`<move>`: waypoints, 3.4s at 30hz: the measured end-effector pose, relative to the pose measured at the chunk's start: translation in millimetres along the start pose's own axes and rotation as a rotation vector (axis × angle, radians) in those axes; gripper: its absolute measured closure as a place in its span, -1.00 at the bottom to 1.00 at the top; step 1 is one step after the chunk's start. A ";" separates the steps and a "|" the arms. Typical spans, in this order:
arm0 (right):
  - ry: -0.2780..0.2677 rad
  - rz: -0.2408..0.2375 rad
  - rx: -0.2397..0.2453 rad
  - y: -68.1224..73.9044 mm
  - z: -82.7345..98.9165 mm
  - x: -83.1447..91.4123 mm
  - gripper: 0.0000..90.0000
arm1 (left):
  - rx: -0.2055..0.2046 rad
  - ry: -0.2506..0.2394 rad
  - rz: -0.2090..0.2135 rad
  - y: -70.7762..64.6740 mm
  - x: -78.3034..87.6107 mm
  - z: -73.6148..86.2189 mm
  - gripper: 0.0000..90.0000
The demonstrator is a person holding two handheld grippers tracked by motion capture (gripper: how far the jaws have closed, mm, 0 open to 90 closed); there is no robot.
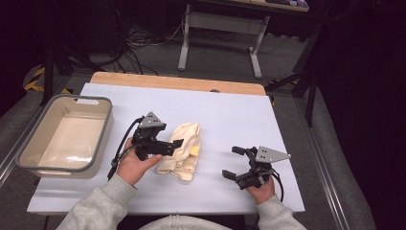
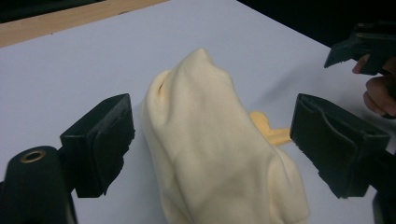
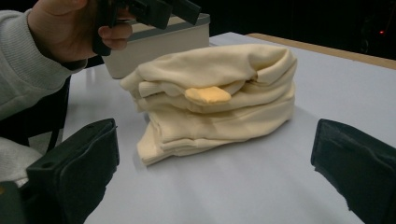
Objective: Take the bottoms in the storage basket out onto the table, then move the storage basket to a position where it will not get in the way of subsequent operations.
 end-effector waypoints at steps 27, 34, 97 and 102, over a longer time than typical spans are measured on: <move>0.085 -0.090 0.065 12.9 -23.7 -41.2 -0.96 | -0.032 0.199 0.111 -11.8 9.8 44.4 -0.56; 0.094 -0.103 0.052 15.4 -15.4 -47.1 -0.96 | -0.043 0.270 0.112 -14.2 -6.8 54.3 -0.55; 0.247 -0.050 0.003 15.9 4.4 -78.8 -0.82 | 0.108 0.145 -0.153 116.3 -25.0 -8.0 -0.28; 0.226 -0.033 0.010 15.3 1.2 -76.1 -0.85 | 0.107 0.109 -0.179 109.4 -4.3 -7.7 -0.55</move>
Point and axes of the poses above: each handheld gripper's, and its own axes: x roughly backward along the jaws, z roughly out of its underside, y roughly to its left, the point moved 4 cm from there along -x, roughly forward along the jaws, and after that the axes turned 1 degree about -z, right-handed, at the moved point
